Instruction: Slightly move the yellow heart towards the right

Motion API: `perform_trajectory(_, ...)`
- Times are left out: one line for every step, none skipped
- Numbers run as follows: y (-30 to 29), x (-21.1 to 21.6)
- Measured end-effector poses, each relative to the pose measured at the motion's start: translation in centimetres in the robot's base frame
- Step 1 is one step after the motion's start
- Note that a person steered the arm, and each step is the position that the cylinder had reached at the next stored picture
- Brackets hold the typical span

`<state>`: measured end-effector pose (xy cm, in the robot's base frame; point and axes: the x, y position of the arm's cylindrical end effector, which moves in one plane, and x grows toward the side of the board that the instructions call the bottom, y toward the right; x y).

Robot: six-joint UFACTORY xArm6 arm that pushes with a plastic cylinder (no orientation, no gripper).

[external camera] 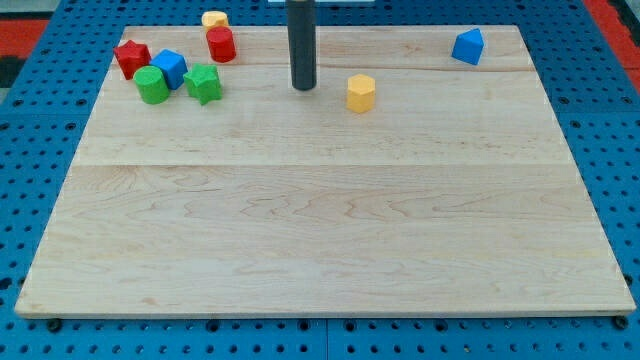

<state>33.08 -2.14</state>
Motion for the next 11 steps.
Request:
perform_trajectory(-7.7,4.0)
perform_trajectory(-23.1,3.0)
perform_trajectory(-28.4,0.8)
perform_trajectory(-28.4,0.8)
perform_trajectory(-28.3,-5.9)
perform_trajectory(-27.7,-12.9)
perform_trajectory(-27.6,-13.8)
perform_trajectory(-26.0,-13.9)
perform_trajectory(-14.7,-13.9)
perform_trajectory(-4.0,-10.4)
perform_trajectory(1.6,-5.1)
